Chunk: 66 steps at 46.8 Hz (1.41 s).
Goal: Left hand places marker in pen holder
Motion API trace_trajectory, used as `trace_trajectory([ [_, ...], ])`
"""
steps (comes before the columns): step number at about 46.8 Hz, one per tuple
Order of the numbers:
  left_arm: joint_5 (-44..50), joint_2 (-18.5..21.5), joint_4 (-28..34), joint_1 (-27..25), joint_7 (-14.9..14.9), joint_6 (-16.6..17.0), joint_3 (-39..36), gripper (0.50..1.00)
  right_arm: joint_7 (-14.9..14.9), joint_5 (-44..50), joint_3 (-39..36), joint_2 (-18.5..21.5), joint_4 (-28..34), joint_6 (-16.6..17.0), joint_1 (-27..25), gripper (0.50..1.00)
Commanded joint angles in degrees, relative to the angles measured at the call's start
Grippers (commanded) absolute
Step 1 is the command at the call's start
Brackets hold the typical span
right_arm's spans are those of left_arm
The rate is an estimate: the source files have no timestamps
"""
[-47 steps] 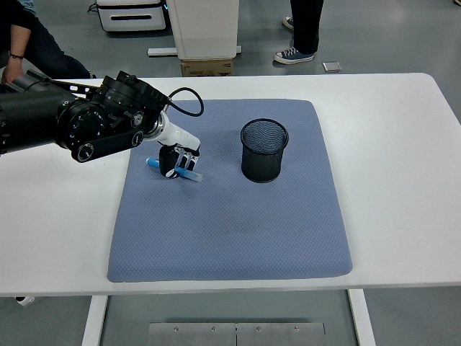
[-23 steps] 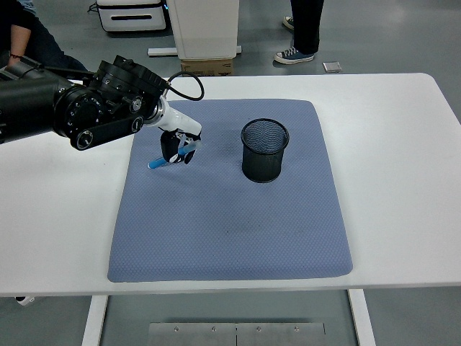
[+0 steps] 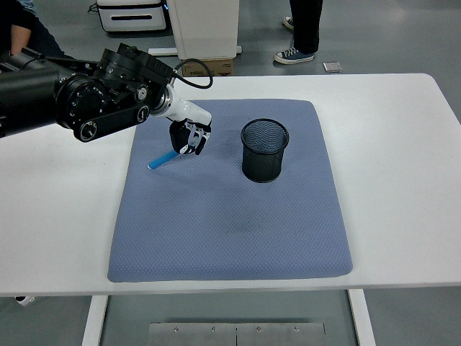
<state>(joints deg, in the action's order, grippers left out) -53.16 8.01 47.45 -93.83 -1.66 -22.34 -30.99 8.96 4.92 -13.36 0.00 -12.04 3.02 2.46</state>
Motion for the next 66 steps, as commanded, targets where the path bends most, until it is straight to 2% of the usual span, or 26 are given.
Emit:
trace_trajectory([
  [1, -0.10, -0.10, 0.10, 0.13, -0.01, 0.01, -0.12, 0.500, 0.00, 0.00, 0.00, 0.00, 0.00, -0.03, 0.00, 1.000],
  [11, -0.54, -0.10, 0.01, 1.45, -0.01, 0.10, -0.65, 0.500, 0.00, 0.00, 0.00, 0.00, 0.00, -0.03, 0.00, 1.000],
  [18, -0.80, -0.10, 0.01, 2.86, 0.17, 0.27, -2.05, 0.531, 0.00, 0.00, 0.00, 0.00, 0.00, -0.03, 0.00, 1.000],
  [23, -0.80, -0.10, 0.01, 3.12, 0.34, 0.45, -2.49, 0.593, 0.00, 0.00, 0.00, 0.00, 0.00, -0.03, 0.00, 1.000],
  [26, -0.89, -0.10, 0.01, 3.30, 0.52, 0.45, -2.58, 0.604, 0.00, 0.00, 0.00, 0.00, 0.00, -0.03, 0.00, 1.000],
  [29, -0.89, -0.10, 0.01, 3.48, 0.61, 0.54, -3.19, 0.642, 0.00, 0.00, 0.00, 0.00, 0.00, -0.03, 0.00, 1.000],
  [36, -0.89, -0.10, 0.01, 3.48, 0.69, 1.68, -3.90, 0.681, 0.00, 0.00, 0.00, 0.00, 0.00, 0.06, 0.00, 1.000],
  [57, -1.07, -0.19, 0.80, 1.89, 0.87, 0.89, -4.95, 0.689, 0.00, 0.00, 0.00, 0.00, 0.00, 0.06, 0.00, 1.000],
  [63, -1.24, 0.33, 4.49, 0.49, 0.96, 0.10, -4.95, 0.689, 0.00, 0.00, 0.00, 0.00, 0.00, -0.03, 0.00, 1.000],
  [66, -1.33, 0.34, 5.46, 0.05, 2.01, 0.10, -5.04, 0.689, 0.00, 0.00, 0.00, 0.00, 0.00, 0.06, 0.00, 1.000],
])
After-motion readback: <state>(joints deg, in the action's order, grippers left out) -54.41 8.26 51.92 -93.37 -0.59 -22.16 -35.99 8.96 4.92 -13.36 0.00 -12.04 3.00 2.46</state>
